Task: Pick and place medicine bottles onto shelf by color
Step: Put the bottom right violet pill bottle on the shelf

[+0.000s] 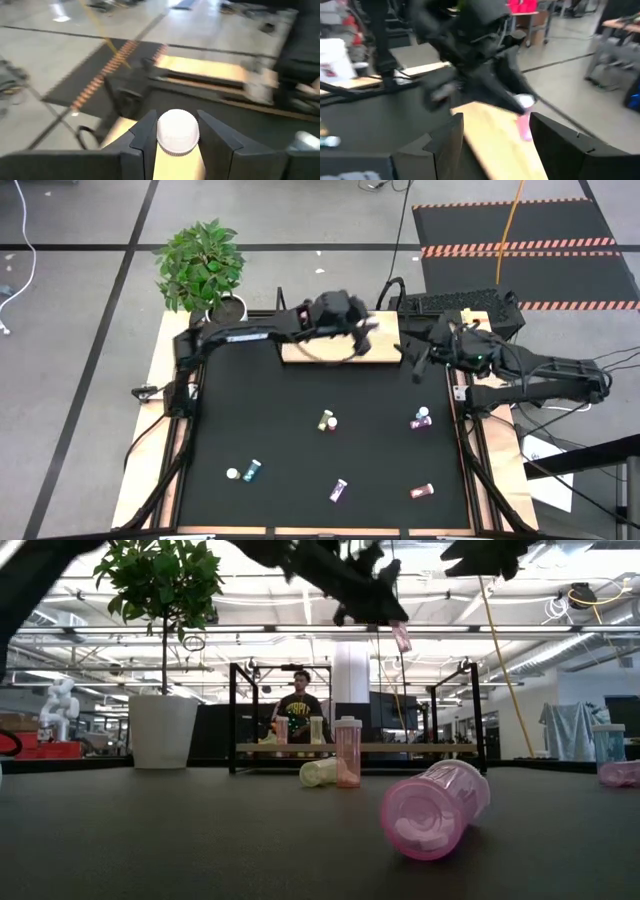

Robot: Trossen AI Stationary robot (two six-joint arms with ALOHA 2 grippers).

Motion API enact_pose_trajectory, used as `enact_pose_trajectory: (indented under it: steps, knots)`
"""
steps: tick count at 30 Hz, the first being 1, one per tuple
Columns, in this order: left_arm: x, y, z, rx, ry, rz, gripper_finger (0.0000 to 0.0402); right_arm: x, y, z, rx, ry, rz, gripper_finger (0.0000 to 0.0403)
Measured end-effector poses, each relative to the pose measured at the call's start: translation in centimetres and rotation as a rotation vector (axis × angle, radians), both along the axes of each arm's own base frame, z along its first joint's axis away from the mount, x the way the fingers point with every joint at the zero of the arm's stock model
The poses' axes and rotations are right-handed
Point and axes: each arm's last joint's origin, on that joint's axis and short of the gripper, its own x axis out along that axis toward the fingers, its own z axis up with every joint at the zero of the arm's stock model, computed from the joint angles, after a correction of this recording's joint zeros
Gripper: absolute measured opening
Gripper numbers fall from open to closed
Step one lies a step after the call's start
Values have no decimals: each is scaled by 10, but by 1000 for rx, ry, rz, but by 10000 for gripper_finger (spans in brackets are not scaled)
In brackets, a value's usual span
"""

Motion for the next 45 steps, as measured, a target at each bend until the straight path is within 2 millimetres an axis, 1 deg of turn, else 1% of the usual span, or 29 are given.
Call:
enact_pose_trajectory:
  steps: [2,4,8,11,14,16,20,23,28,32,35,38,45]
  knots:
    - [9,20,-6,5,-6,43,120,-2,-5,1,-27,7,-26,222]
    - [18,40,-15,2,-4,68,120,-3,-9,0,-39,23,-51,222]
    - [26,73,-38,-1,20,72,120,-4,-15,-3,-36,61,-87,222]
    - [26,92,-60,5,68,11,120,-4,-17,-7,-28,101,-104,222]
    - [24,103,-80,-24,135,-9,120,-5,-18,-10,-23,126,-111,222]
    - [21,108,-84,-49,160,7,120,-6,-18,-11,-20,140,-110,222]
    - [15,118,-78,-37,147,31,120,-5,-18,-11,-9,131,-112,222]
    - [10,125,-81,-81,161,79,120,-5,-18,-11,18,113,-121,222]
    - [5,128,-86,-110,210,110,120,-4,-18,-11,69,83,-138,222]
    - [2,126,-91,-157,254,49,120,-1,-19,-13,74,95,-139,222]
    - [5,124,-95,-107,277,10,120,4,-20,-16,72,120,-138,222]
    - [6,123,-101,-95,303,-3,120,12,-22,-21,83,144,-141,222]
    - [5,127,-104,-81,309,-5,120,32,-26,-26,122,119,-131,222]
